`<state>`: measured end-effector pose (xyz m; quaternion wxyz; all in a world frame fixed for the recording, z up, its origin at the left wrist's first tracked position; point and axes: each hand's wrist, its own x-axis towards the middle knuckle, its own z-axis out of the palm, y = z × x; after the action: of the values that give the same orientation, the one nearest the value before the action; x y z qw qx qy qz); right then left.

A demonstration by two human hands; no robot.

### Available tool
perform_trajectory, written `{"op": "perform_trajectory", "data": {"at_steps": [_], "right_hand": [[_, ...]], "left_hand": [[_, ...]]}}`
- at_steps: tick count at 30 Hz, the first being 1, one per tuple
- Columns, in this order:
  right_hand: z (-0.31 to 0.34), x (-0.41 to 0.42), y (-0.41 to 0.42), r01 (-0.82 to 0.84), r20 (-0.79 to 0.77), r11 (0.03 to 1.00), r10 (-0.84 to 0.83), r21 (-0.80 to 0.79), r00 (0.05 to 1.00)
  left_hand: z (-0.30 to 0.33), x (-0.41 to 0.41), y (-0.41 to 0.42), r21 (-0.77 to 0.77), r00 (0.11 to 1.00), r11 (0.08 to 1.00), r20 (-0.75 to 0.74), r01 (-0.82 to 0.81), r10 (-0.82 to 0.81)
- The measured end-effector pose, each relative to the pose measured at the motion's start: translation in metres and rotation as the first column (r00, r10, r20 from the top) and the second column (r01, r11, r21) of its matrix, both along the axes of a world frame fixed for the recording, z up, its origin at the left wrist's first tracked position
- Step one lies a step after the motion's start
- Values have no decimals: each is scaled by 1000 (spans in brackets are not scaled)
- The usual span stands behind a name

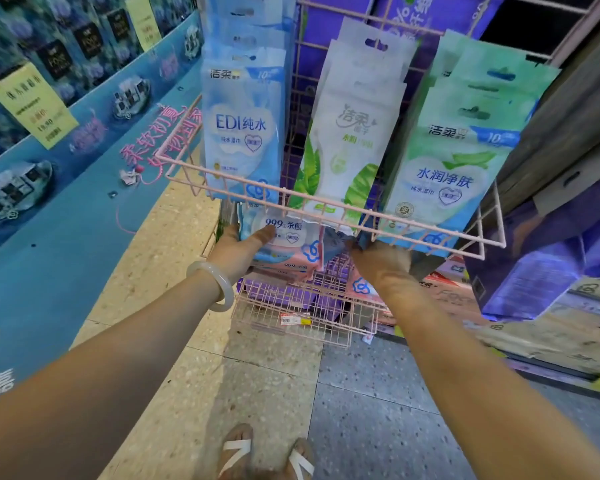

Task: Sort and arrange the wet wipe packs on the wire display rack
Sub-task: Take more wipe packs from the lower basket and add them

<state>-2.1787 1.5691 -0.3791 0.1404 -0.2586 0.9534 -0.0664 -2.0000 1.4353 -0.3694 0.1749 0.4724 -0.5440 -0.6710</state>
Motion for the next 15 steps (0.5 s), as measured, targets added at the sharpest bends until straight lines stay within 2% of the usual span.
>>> {"op": "perform_trajectory", "data": {"at_steps": [1,2,3,5,6,8,10,13,15], "right_hand": [[1,7,-6,111,110,976,-91,-190,990],[-2,12,-12,251,278,904,-157,-345,948],[-5,16,-17,393,462,820,-181,-417,868],[-11,22,-26,611,746,685,-147,-397,650],[-14,24,-30,687,823,616,-107,-385,558],[-21,27,-37,801,886,460,-64,-383,460],[-29,28,-41,848,899,359,-52,-390,435],[-34,32,-39,848,897,356,-54,-393,439],[-36,35,-36,860,903,309,-8,-406,430]], "left_hand": [[-1,1,1,11,1000,1000,-23,-7,7],[-1,3,1,24,999,1000,-40,-13,14],[-2,4,1,37,998,999,-52,-18,20],[-3,5,1,56,997,998,-70,-20,24],[-3,5,1,61,996,998,-81,-22,27],[-2,5,0,73,993,997,-117,-24,33],[0,4,-1,80,989,997,-142,-20,31],[3,6,-2,82,987,996,-157,-22,34],[3,8,-2,93,985,995,-168,-25,40]]}}
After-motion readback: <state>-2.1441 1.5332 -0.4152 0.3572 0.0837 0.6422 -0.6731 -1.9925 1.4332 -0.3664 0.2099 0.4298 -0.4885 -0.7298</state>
